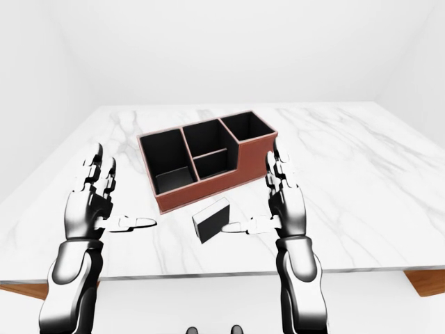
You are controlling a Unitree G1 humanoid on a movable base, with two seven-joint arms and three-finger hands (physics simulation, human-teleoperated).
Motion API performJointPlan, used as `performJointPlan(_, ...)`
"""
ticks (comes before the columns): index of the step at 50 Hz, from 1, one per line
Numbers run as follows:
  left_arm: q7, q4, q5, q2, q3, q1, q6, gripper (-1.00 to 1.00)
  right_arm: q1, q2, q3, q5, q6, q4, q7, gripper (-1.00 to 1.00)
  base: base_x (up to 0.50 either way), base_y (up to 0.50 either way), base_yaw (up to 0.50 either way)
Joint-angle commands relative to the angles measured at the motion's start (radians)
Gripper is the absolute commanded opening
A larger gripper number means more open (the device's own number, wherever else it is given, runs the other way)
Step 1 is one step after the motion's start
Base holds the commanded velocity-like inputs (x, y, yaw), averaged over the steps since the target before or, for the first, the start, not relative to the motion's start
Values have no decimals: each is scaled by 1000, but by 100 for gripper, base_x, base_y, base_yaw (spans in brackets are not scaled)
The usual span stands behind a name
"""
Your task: Pick up the book and place it in the front compartment of the caddy.
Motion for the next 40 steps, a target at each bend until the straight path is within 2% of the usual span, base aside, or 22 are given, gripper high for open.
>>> performJointPlan(1, -2, -9, 1, 0, 1, 5, 0, 98, 8, 4, 5, -2, 0, -10, 7, 100, 0, 0, 0)
performJointPlan(5, -4, -19, -1, 0, 4, 6, 0, 98, 32, -1, 9, 45, 0, -48, 51, 100, 18, 0, 0)
performJointPlan(26, -4, -24, -3, 1, 7, 3, 0, 98, 28, 3, 21, -13, 0, -25, 22, 100, 49, 0, 0)
performJointPlan(37, -5, -24, -3, 1, 8, 5, 0, 98, 27, 6, 19, -5, 0, -39, 18, 100, 0, 0, 0)
performJointPlan(40, -5, -29, -3, 0, 7, 7, 0, 98, 41, 8, 10, 62, 0, -64, 57, 100, 7, 0, 0)
